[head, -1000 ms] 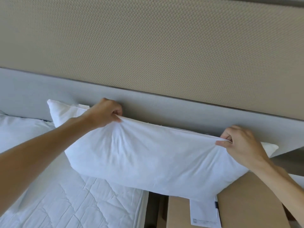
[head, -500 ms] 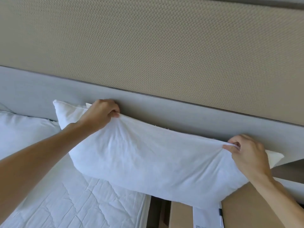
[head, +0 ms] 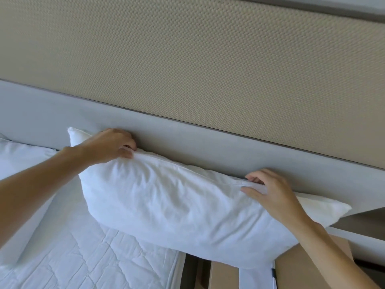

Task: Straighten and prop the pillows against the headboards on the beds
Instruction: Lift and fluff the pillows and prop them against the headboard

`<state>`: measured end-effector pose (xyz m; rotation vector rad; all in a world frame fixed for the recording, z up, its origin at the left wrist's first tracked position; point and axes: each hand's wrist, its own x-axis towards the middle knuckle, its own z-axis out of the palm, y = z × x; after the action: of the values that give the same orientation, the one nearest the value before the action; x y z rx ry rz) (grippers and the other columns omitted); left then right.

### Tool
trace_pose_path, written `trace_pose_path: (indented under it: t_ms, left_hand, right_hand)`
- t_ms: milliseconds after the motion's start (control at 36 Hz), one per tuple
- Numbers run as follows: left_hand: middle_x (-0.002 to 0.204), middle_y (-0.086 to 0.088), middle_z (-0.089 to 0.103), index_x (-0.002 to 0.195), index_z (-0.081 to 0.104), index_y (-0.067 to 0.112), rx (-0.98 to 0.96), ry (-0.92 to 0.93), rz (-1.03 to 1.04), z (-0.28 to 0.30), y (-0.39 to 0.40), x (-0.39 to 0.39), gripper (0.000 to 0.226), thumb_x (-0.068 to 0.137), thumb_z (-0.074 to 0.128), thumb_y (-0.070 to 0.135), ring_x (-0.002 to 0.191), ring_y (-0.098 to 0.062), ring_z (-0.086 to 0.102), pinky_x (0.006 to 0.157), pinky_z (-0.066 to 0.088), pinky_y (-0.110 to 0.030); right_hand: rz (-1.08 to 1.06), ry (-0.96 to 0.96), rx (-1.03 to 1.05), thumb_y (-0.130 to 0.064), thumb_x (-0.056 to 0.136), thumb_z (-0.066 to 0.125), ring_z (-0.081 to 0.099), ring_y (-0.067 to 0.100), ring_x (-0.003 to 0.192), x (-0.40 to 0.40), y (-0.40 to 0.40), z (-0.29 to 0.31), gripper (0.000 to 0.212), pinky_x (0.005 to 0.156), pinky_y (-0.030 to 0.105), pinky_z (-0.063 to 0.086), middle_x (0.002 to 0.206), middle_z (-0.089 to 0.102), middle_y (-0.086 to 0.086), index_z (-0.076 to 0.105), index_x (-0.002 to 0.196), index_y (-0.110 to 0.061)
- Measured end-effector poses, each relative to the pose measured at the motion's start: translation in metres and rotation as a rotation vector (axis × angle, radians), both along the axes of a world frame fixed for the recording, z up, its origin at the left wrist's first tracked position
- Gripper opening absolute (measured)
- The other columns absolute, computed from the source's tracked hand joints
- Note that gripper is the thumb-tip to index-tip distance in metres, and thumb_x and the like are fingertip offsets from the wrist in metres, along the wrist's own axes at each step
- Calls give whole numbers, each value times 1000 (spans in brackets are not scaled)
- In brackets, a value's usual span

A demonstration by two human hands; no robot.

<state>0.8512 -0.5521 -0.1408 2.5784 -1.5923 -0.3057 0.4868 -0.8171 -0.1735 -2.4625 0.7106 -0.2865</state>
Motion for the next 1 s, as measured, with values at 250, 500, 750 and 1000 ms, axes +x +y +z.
trace_pose_path:
  t_ms: [250,500,750,1000]
  left_hand:
    - [82,3,58,78,63,11,-167,-61,4,-4,2,6,13,84,63,-1,78,-23,59,67,47,-35]
    - [83,5,56,76,61,13,-266,-101,12,-1,12,7,15,84,64,1,74,-21,58,62,50,-37]
    - [103,16,56,105,64,31,25,40,73,2,27,25,35,73,78,39,96,-9,52,82,44,-33]
    - [81,9,60,83,66,16,-134,8,137,1,16,24,9,80,74,15,88,-21,60,76,50,-40]
  right_hand:
    - [54,85,-103,-12,84,73,54,10,70,48,12,-9,14,67,33,48,71,55,-12,66,74,-17]
    - [-66,10,-284,-16,86,70,58,16,71,47,30,1,15,56,35,50,79,56,-10,60,75,-21]
    - [288,244,-162,-68,86,34,54,14,107,80,54,-1,62,91,31,46,111,62,-10,62,116,-22]
    - [160,216,-230,-40,90,65,57,21,78,93,64,-3,25,63,33,38,77,55,-8,58,83,-17]
